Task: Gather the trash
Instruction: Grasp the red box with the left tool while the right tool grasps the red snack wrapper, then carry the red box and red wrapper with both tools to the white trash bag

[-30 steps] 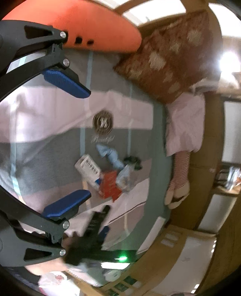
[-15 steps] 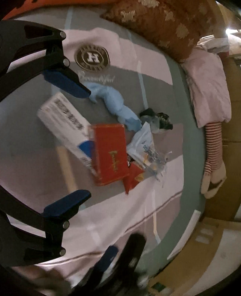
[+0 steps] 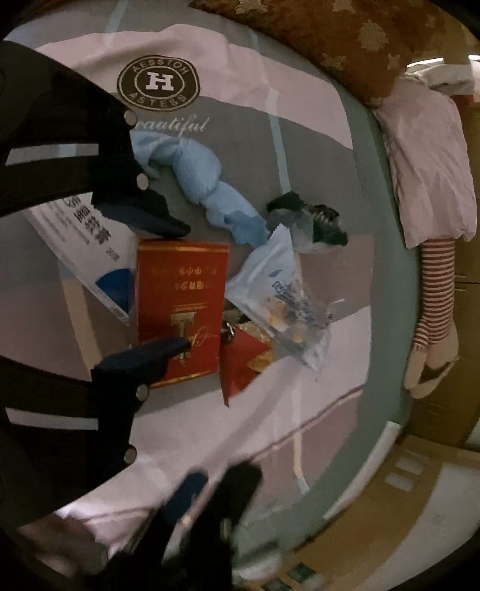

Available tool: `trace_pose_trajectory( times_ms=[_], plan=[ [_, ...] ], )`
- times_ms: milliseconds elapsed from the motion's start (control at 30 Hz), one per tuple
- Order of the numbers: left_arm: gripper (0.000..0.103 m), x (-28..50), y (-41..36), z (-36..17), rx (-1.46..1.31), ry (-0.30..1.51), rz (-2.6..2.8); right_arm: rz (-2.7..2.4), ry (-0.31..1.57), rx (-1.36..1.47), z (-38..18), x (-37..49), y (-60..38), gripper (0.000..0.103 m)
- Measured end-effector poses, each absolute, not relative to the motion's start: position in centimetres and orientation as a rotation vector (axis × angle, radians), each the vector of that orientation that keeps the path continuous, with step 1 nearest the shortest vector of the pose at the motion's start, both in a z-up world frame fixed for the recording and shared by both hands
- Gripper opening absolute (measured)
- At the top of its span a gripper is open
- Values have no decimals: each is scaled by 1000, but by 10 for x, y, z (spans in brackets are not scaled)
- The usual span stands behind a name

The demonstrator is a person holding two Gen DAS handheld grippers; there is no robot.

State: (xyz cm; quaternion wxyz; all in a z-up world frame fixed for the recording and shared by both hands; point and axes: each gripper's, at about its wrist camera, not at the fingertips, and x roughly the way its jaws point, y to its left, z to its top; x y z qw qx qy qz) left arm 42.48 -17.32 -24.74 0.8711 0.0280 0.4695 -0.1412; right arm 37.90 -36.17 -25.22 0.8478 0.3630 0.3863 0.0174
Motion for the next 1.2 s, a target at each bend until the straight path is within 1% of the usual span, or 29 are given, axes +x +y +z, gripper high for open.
trace_pose_trajectory(
  times_ms=[133, 167, 233, 333, 367, 400, 433, 467, 500, 533, 567, 667, 867, 1033, 1100, 1200],
  plan=[
    [56, 417, -147, -227, 44, 946, -301, 50, 845, 799, -267, 401, -356, 88],
    [58, 417, -142, -225, 54, 948, -291, 49, 849, 815, -271, 406, -355, 88],
    [57, 416, -132, -223, 49, 956, -281, 62, 862, 853, -279, 414, -353, 88],
    [55, 412, -115, -219, 14, 944, -282, 79, 896, 864, -289, 427, -346, 81],
    [54, 409, -109, -217, 5, 939, -285, 90, 903, 857, -291, 431, -343, 76],
    [54, 407, -104, -214, -4, 932, -287, 93, 905, 851, -291, 433, -342, 72],
    [53, 402, -98, -207, -18, 919, -293, 100, 910, 839, -291, 436, -339, 64],
    [53, 399, -95, -202, -27, 910, -300, 109, 916, 833, -291, 437, -338, 49],
    [53, 396, -92, -196, -35, 899, -307, 120, 922, 826, -290, 438, -337, 40],
    [53, 390, -88, -187, -43, 882, -315, 113, 917, 813, -287, 437, -338, 32],
    [53, 383, -85, -178, -47, 864, -324, 107, 914, 794, -281, 434, -338, 28],
    [53, 362, -77, -147, -49, 793, -332, 125, 907, 789, -268, 426, -339, 26],
    [53, 306, -70, -99, -10, 649, -331, 200, 826, 697, -205, 380, -328, 26],
    [53, 259, -62, -86, 8, 588, -336, 241, 713, 560, -149, 316, -308, 26],
    [53, 248, -58, -86, -4, 590, -338, 253, 677, 498, -135, 287, -298, 26],
    [53, 231, -53, -89, -8, 593, -333, 245, 653, 434, -130, 254, -288, 26]
  ],
)
